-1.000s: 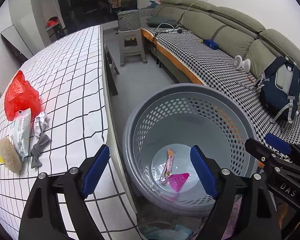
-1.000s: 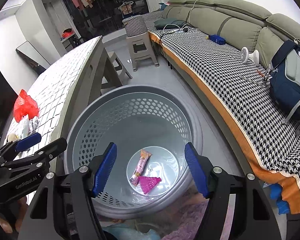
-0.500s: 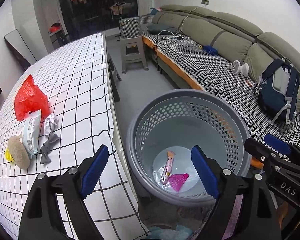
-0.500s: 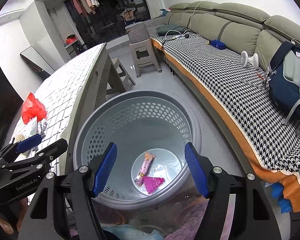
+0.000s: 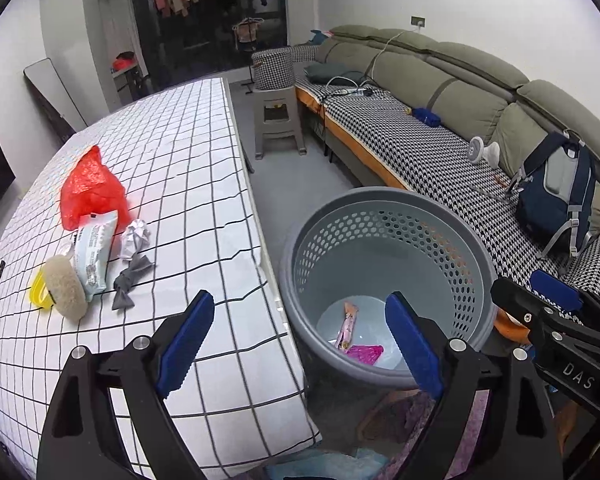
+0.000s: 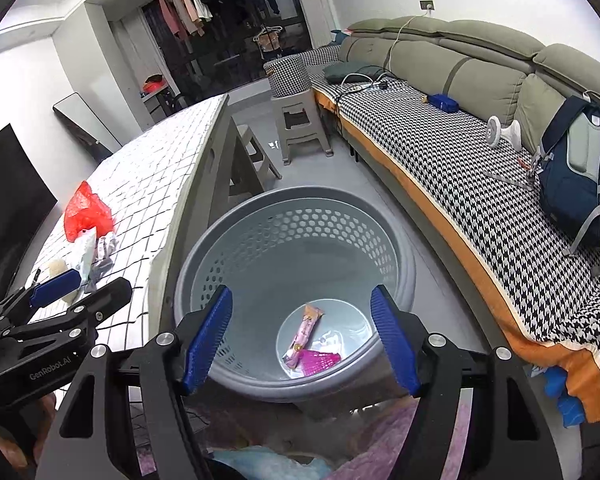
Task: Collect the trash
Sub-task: 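Withdraw both tools from the basket back toward the table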
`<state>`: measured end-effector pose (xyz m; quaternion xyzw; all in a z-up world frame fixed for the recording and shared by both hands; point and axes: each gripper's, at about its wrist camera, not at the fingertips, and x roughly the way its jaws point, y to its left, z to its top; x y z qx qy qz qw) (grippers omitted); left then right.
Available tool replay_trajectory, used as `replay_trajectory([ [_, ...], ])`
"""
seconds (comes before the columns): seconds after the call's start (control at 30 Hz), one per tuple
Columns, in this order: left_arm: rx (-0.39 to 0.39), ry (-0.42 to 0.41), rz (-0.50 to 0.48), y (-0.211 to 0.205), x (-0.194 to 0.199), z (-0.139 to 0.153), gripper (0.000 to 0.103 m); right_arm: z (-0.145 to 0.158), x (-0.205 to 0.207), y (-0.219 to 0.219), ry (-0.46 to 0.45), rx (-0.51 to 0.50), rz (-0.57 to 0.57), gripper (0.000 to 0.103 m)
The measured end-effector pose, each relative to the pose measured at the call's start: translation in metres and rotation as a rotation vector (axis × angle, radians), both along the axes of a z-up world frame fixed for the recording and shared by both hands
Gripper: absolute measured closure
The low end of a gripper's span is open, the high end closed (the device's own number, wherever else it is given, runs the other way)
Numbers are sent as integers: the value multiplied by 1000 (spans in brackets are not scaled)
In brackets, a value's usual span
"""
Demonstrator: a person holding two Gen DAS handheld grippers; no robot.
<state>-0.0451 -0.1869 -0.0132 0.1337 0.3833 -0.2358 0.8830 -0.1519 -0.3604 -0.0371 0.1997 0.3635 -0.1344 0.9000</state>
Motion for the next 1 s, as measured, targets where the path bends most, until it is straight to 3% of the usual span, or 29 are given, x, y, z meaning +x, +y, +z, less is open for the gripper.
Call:
replay_trajectory([
  [0.33, -16, -8, 82, 45, 10, 6, 17, 10, 17, 31, -13, -14, 60, 34],
  [1.0, -9, 14, 395, 175, 64, 4, 17, 10, 124, 133, 33, -27, 331, 34],
])
